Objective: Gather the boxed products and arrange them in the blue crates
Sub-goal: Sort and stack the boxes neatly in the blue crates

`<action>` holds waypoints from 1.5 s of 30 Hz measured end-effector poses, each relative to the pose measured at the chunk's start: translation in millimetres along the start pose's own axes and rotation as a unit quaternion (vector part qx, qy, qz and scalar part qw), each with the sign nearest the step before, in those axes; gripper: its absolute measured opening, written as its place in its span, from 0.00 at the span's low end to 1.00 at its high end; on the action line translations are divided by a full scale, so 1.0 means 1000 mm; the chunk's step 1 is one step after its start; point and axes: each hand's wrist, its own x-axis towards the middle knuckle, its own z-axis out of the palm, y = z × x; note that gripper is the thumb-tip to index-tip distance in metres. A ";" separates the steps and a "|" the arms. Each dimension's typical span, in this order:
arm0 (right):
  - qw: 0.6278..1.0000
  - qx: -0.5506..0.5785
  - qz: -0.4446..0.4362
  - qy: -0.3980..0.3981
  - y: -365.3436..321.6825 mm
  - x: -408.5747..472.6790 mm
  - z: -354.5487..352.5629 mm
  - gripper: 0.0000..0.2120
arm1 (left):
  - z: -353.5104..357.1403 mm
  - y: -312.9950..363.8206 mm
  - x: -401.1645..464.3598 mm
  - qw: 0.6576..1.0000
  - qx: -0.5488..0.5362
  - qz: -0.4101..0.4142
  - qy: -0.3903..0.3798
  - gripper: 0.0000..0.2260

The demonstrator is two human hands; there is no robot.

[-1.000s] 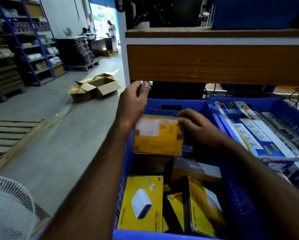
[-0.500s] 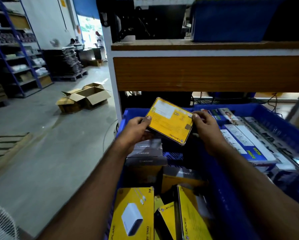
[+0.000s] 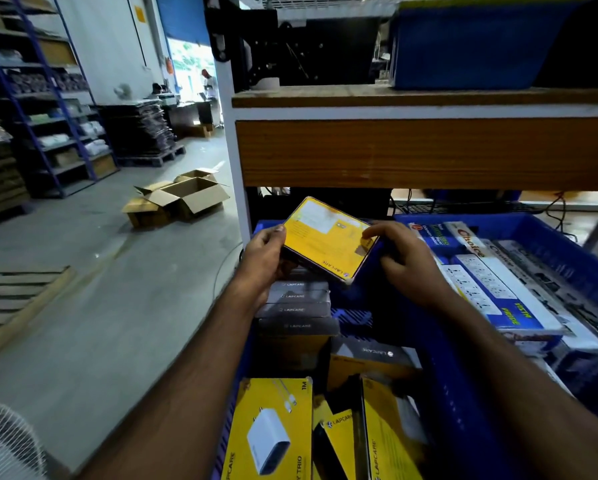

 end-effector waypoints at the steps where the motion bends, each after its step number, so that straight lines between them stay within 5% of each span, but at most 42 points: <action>1: 1.000 0.010 0.005 -0.001 0.000 -0.001 0.000 0.20 | 0.001 0.001 0.000 1.000 -0.009 -0.001 0.008 0.14; 3: 0.998 0.045 0.041 -0.010 -0.002 -0.002 0.001 0.14 | 0.002 0.001 0.001 0.999 -0.032 -0.003 0.008 0.16; 6: 0.976 0.121 0.170 -0.056 -0.007 -0.004 0.001 0.27 | 0.010 0.003 -0.004 1.000 -0.023 0.007 -0.013 0.19; 9: 0.914 0.247 0.292 -0.137 -0.011 -0.007 0.001 0.24 | 0.015 0.009 -0.010 0.996 -0.052 0.003 -0.066 0.19; 15: 0.784 0.495 0.363 -0.088 -0.008 -0.002 0.008 0.13 | 0.010 0.013 -0.022 0.975 0.044 -0.058 -0.209 0.10; 19: 0.816 0.387 0.372 -0.212 -0.002 -0.008 0.018 0.17 | 0.014 0.012 -0.017 0.993 -0.009 -0.008 -0.117 0.08; 22: 0.849 0.362 0.371 -0.100 0.001 -0.007 0.019 0.43 | 0.010 0.010 -0.009 0.998 -0.003 0.024 -0.056 0.08; 24: 0.886 0.332 0.324 -0.005 -0.002 -0.005 0.013 0.48 | 0.008 0.008 -0.007 0.999 0.017 0.035 -0.020 0.06; 28: 0.953 0.234 0.189 -0.041 -0.010 -0.005 0.008 0.35 | 0.005 0.006 -0.008 0.996 0.065 0.037 -0.042 0.09; 32: 0.962 0.190 0.147 -0.126 -0.009 -0.004 0.005 0.23 | 0.009 0.012 -0.015 0.992 0.106 0.028 -0.068 0.09; 37: 0.970 0.153 0.162 -0.094 -0.001 -0.002 0.004 0.18 | 0.002 0.029 -0.028 0.979 0.190 -0.028 -0.063 0.11; 41: 0.977 0.134 0.160 -0.053 -0.001 0.001 0.005 0.21 | -0.009 0.026 -0.036 0.919 0.376 -0.107 -0.043 0.08; 45: 0.982 0.096 0.148 -0.065 -0.004 0.000 0.004 0.23 | -0.012 0.010 -0.048 0.796 0.533 -0.224 -0.179 0.10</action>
